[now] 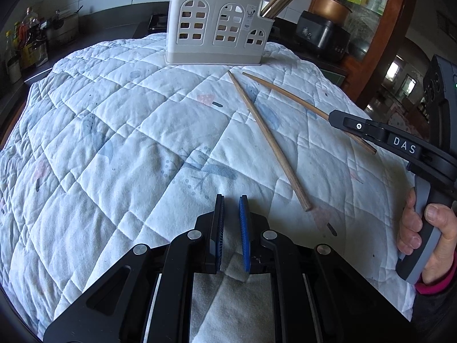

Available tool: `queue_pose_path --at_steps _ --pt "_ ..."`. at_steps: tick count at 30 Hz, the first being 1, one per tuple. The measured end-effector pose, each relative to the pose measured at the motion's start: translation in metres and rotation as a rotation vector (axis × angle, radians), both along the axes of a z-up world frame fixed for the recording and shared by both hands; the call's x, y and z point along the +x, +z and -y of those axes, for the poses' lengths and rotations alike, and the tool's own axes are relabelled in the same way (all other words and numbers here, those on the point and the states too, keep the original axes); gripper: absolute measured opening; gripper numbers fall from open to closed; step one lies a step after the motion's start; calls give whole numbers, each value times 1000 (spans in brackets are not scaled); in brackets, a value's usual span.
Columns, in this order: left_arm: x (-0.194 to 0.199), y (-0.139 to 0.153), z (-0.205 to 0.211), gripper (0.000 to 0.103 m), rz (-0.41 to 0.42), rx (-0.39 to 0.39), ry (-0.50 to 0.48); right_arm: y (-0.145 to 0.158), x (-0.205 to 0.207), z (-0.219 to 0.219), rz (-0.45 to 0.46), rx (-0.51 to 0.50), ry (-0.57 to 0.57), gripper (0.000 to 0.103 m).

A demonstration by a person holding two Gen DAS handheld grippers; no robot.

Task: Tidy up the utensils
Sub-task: 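Hold the chopstick in the right tool while the left tool opens over the last chopstick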

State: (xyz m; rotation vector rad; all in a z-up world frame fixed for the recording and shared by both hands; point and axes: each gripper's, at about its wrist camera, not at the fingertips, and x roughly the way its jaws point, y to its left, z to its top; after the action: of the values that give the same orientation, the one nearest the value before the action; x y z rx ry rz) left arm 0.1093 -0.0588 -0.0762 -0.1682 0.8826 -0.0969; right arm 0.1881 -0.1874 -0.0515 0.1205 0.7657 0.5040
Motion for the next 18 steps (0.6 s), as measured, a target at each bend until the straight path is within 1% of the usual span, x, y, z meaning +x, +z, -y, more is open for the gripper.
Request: queue_pose_path --at_steps 2,3,7,8,13,14,16,18 --pt "0 1 5 13 0 37 -1 0 0 0 -1 2 -1 7" --pt "0 1 5 13 0 38 -1 0 0 0 -1 4 -2 7" --pt "-1 0 -2 13 0 -7 6 0 0 -1 -1 5 -1 7" --pt "-1 0 -1 13 0 -6 8 0 0 -1 -1 5 0 7" --pt "-1 1 12 13 -1 92 7 0 -1 -1 1 5 2 7" --pt "-1 1 13 13 -1 100 6 0 -1 -1 2 5 1 7" --pt "-2 2 10 13 -1 79 6 1 -1 0 3 8 0 7" --pt "-2 2 4 13 1 41 7 2 -2 -1 4 11 0 7"
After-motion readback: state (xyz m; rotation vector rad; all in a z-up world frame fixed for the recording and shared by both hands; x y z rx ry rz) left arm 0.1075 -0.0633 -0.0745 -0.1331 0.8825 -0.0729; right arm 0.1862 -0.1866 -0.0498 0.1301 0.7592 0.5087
